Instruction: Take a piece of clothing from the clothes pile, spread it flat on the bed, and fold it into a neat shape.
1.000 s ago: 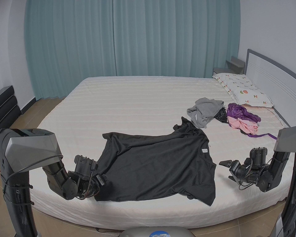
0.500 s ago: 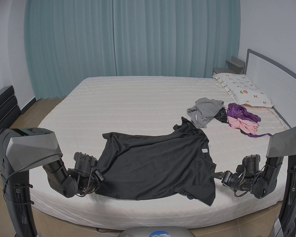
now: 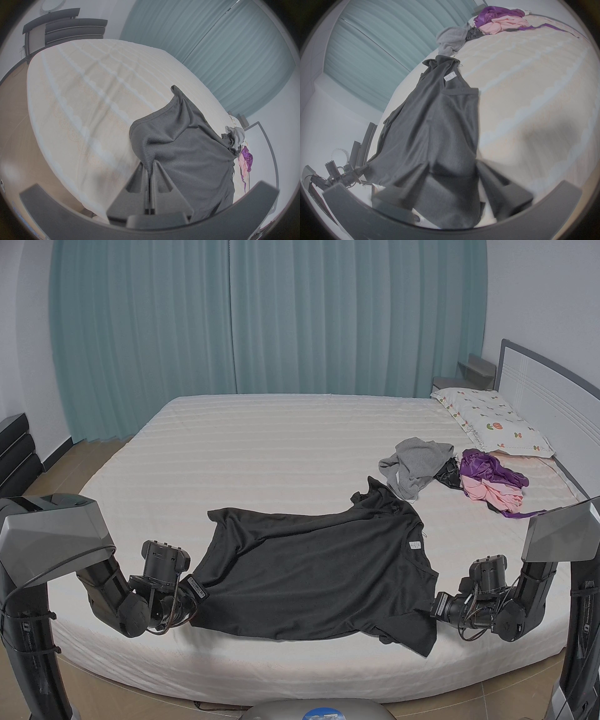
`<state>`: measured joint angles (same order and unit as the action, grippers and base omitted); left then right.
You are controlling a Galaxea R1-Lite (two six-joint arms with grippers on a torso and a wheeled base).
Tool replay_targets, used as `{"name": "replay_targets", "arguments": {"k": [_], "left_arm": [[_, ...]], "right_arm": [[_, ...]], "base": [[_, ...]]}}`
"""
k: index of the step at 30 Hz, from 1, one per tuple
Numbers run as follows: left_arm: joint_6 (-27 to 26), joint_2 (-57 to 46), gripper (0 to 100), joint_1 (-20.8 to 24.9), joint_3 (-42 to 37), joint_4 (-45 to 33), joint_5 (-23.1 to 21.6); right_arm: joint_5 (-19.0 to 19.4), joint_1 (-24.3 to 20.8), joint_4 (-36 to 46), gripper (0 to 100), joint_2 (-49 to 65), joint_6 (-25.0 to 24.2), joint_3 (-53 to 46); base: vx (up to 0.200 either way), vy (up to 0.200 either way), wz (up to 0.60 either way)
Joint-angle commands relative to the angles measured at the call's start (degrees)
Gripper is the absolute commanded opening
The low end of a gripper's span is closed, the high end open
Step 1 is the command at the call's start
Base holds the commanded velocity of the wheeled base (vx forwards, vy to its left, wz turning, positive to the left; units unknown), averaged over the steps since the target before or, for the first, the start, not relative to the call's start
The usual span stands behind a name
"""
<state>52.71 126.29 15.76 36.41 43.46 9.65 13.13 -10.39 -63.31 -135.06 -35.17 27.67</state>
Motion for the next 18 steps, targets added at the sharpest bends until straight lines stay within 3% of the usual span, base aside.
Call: {"name": "replay_targets", "arguments": {"k": [1,14,18], "left_arm": [[-0.07,-0.44,0,-0.03,-0.11,0.05,0.1],[0.11,1.06,0,-1.79,1.38,5.76,0.54],[0.2,2.03,0,-1.7,1.73,6.29,0.45]], "right_arm": [[-1.35,-0.25,-0.15,0,-0.38,0.1,2.39],[-1.53,1.77,-0.24,0,1.29,-0.69,10.47],[-1.62,1.69,3.8,0,-1.61,-0.43,17.77]], "base": [[0.0,0.0,0.0],[0.0,0.0,0.0],[0.0,0.0,0.0]]}}
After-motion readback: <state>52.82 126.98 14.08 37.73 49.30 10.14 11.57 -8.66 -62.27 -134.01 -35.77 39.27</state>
